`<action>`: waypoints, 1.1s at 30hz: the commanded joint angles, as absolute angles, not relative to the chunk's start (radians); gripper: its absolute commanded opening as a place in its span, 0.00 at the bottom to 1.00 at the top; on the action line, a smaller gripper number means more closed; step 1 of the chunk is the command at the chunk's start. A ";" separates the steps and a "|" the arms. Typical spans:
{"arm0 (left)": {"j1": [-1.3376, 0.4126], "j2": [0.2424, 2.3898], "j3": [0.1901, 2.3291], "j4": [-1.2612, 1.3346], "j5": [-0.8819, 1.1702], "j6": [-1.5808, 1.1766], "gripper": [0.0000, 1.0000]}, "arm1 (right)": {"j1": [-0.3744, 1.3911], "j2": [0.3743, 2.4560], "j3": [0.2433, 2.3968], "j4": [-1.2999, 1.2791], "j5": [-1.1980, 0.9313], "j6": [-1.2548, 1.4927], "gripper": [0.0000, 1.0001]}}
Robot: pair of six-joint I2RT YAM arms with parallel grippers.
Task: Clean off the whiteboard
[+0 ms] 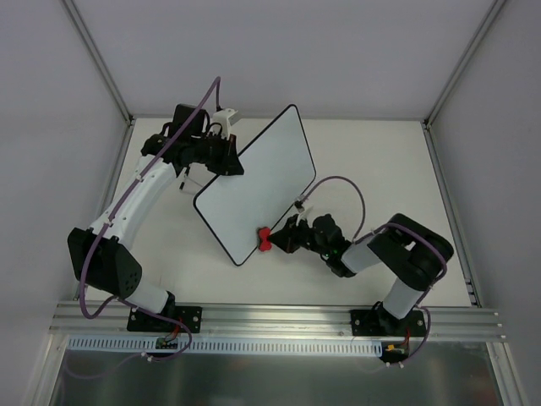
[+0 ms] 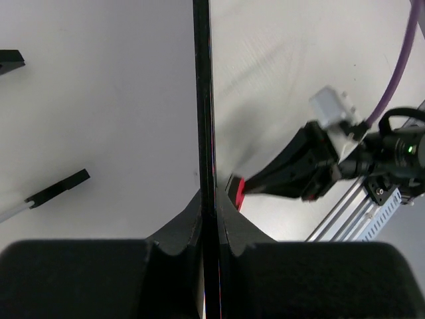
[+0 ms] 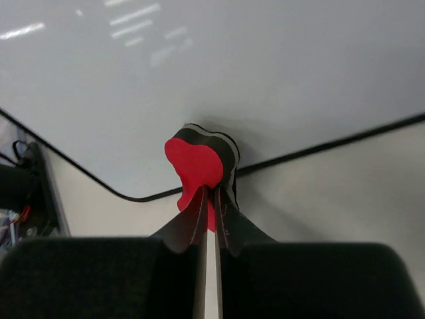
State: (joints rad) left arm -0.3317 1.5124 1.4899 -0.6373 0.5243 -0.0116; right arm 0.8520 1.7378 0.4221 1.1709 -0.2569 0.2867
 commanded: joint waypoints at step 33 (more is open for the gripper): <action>-0.279 1.425 1.476 -0.540 0.420 -0.138 0.00 | 0.428 1.180 0.552 -0.066 0.210 0.131 0.85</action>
State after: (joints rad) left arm -0.3199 1.5200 1.4887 -0.6193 0.4637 -0.1188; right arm 0.4332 1.2213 0.4858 0.0051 0.2199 0.1978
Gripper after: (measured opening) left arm 0.061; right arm 0.838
